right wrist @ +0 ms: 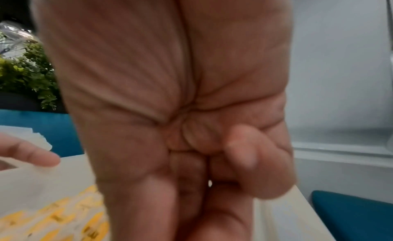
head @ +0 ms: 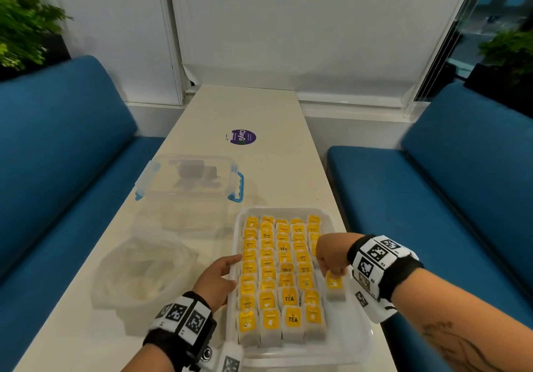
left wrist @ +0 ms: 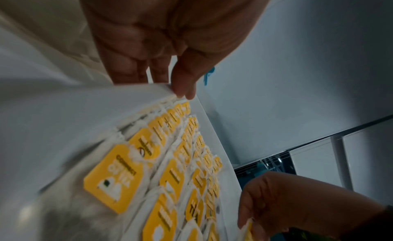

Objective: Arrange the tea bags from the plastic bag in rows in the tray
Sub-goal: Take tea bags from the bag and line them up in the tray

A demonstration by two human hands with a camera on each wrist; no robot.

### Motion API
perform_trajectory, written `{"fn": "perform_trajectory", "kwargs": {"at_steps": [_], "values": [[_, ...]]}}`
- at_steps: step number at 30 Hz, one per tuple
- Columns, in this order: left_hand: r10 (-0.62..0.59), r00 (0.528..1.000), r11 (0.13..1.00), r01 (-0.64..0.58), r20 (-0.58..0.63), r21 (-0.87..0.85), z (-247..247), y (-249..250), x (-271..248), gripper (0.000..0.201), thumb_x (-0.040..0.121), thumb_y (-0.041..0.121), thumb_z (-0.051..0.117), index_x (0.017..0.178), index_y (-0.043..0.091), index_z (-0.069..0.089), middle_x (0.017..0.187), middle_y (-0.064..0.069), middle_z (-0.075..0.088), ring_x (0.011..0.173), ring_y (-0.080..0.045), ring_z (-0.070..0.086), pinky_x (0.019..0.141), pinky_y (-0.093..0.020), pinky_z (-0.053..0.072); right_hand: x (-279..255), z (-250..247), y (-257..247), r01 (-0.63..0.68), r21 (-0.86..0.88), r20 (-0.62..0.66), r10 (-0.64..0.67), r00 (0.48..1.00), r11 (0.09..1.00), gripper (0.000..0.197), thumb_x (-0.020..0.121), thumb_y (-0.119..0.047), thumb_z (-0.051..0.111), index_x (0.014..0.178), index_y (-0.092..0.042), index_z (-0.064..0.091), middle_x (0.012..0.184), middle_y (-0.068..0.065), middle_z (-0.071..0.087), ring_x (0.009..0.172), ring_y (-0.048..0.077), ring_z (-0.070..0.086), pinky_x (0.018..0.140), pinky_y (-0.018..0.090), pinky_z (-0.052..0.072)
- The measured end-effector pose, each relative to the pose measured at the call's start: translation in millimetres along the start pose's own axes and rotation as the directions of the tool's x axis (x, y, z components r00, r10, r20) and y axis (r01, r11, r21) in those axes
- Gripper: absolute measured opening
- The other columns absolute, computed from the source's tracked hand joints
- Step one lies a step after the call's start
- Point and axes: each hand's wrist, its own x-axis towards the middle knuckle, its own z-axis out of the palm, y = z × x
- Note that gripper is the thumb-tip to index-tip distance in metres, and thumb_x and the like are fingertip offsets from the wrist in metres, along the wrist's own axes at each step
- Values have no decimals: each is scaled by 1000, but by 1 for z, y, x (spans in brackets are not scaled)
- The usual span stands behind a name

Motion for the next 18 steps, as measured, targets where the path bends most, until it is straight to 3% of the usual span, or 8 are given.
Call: {"fn": "perform_trajectory", "kwargs": {"at_steps": [3,7,14,18], "values": [[-5,1000,1000,5,5,-11,0,-1,-1,51,88,-17,38,126,14,51,108,-3,54,98,-24,55,67,-29,51,12,-1,-4,10,-92,64,-4,998,996,35,91,-5,54,125,-1,57,126,13,61,116,27,57,97,31,43],[-12,1000,1000,13,13,-17,0,0,-3,51,88,-16,38,126,15,51,112,-5,54,94,-23,57,68,-29,52,36,-3,-3,-43,-103,-8,43,999,994,34,93,-7,52,126,5,54,130,20,57,121,32,55,101,36,43],[-9,1000,1000,8,15,26,1,6,-7,46,89,-14,40,117,21,51,96,7,51,81,-10,56,61,-21,50,60,0,6,-110,26,-104,112,988,994,46,97,-11,46,140,2,37,145,19,40,133,33,42,108,40,35],[-10,1000,1000,10,20,29,-3,9,-17,41,87,-11,45,115,18,52,108,-5,55,90,-19,57,73,-30,51,52,-10,4,-90,79,-182,103,978,993,32,95,-2,44,124,4,54,131,18,56,121,29,54,98,32,43]]}}
